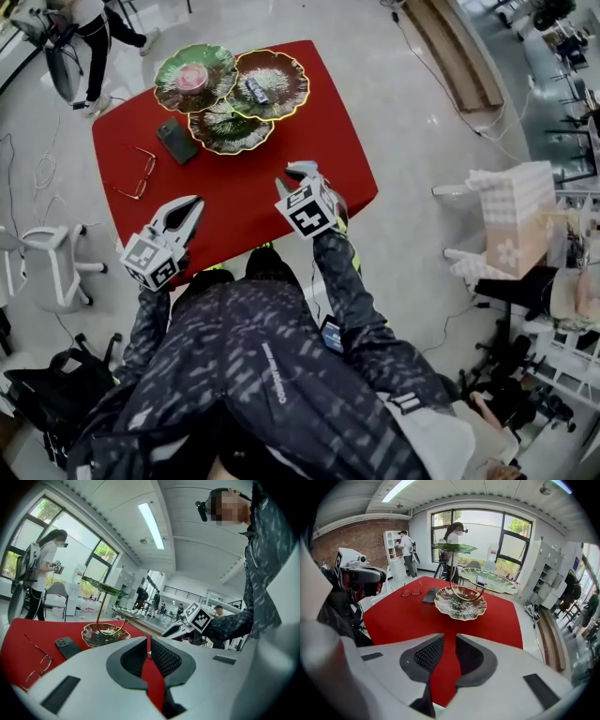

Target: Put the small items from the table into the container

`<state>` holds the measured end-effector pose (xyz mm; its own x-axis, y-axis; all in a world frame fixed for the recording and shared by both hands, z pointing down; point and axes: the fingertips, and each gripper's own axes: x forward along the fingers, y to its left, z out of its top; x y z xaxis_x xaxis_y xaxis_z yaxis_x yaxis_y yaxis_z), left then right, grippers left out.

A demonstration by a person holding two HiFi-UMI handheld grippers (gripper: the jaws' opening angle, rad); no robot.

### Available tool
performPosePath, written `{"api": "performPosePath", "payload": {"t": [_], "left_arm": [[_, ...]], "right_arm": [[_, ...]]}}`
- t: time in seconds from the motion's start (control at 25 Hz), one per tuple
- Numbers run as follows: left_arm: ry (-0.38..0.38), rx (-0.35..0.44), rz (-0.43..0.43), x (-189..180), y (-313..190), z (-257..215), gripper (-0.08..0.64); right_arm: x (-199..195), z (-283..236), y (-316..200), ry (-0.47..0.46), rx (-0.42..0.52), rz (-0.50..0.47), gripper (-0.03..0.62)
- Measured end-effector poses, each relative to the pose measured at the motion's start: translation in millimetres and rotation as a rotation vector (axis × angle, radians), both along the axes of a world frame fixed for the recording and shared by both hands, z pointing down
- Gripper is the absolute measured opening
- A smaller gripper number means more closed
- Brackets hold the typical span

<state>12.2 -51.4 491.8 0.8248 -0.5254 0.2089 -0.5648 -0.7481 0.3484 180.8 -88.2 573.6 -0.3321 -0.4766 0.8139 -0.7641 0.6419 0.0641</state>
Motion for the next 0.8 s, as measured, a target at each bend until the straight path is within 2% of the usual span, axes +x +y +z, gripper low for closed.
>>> {"api": "performPosePath", "payload": {"t": [0.4, 0.6, 0.8], "left_arm": [[-0.033, -0.023, -0.054, 32.9, -34.9, 13.7, 0.022], [-0.041, -0.033, -0.078, 51.4, -47.2, 17.2, 0.022], [-0.043, -0.046, -0.106, 67.5, -55.7, 22.9, 0.022]], "right_arm": [[35.1, 40.0, -28.0, 0.016, -0.076, -0.1, 0.144], [45.3, 62.1, -28.7, 0.042, -0.142, -0.185, 0.194], [55.2, 82.4, -28.5, 0.06, -0.18, -0.24, 0.217]]}}
